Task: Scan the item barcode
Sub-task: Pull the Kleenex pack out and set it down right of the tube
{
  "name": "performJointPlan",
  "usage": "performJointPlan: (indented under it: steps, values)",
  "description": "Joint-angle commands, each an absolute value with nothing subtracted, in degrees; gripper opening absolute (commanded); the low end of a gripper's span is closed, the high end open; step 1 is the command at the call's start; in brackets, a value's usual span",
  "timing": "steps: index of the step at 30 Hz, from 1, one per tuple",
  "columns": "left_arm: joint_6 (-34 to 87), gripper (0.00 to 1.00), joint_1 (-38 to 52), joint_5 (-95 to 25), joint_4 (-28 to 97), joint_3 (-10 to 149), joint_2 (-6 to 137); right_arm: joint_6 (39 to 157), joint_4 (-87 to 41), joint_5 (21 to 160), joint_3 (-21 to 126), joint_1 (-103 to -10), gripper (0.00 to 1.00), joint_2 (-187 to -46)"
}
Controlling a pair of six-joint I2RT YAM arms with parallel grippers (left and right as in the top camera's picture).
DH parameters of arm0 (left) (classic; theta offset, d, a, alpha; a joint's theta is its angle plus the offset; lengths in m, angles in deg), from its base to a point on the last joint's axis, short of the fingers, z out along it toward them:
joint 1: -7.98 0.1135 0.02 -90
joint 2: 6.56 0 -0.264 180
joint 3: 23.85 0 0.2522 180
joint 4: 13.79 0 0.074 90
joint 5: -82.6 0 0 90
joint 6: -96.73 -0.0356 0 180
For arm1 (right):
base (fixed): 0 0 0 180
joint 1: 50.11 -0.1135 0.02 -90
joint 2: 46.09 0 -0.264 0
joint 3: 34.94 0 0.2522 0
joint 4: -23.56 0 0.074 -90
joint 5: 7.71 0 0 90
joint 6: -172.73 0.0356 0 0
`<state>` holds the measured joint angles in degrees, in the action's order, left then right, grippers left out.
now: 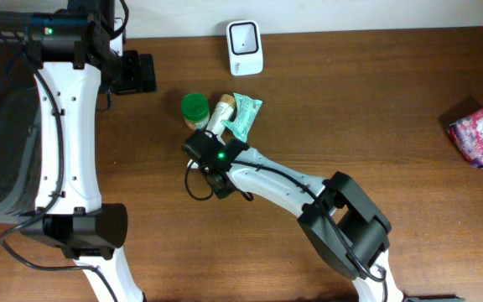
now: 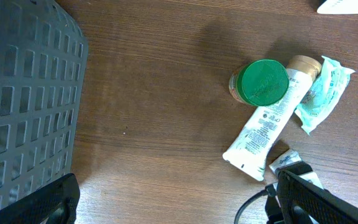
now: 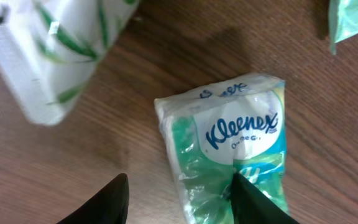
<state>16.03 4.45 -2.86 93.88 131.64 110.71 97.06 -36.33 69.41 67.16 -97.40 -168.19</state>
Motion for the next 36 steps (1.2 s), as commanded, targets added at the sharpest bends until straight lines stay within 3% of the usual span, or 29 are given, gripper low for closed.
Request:
performJointPlan:
  steps: [1,6,7,8,10,15,18,20,25,30,33,36]
  values:
    - [16.5,0.99,4.4,-2.6,93.9,131.4,110.9,97.1,-36.4,66.3,67.5,-97.2,0.48,-170.0]
    - [16.5,0.99,4.4,-2.6,93.9,131.4,110.9,97.1,-35.9,62.1,67.5,-97.1,0.48,-170.1]
    - [16.5,0.99,4.4,-2.6,93.9,131.4,110.9,97.1,-35.5,62.2,67.5,-96.8,0.47,-170.1]
    - [16.5,0.99,4.4,-2.6,93.9,131.4,110.9,97.1,-35.2,62.6,67.5,-96.2,0.39,-170.2]
    - [16.5,0.99,4.4,-2.6,93.9,131.4,110.9,97.1,-35.4,65.4,67.5,-95.2,0.38,-170.2]
    - [16.5,0.99,4.4,-2.6,93.9,131.4,110.9,97.1,-35.4,67.3,67.5,-94.3,0.04,-170.2]
    - [16.5,0.99,4.4,-2.6,93.9,131.4,110.9,100.2,-38.6,68.0,68.7,-94.2,0.04,-169.6]
    - [16.5,0.99,4.4,-2.6,93.9,131.4,110.9,100.2,-43.4,75.7,73.0,-93.0,0.04,-167.7]
    - [16.5,0.99,4.4,-2.6,93.9,131.4,110.9,97.0,-48.1,107.2,78.2,-82.8,0.04,-165.7]
    - [16.5,0.99,4.4,-2.6,93.9,131.4,110.9,91.0,-46.6,129.4,69.4,-71.2,0.04,-165.7]
    - [16.5,0.99,4.4,-2.6,93.9,131.4,110.9,91.1,-39.1,137.6,59.4,-65.2,0.04,-165.7]
    - [16.5,0.99,4.4,-2.6,93.9,131.4,110.9,91.8,-36.9,134.6,54.5,-58.1,0.13,-165.7]
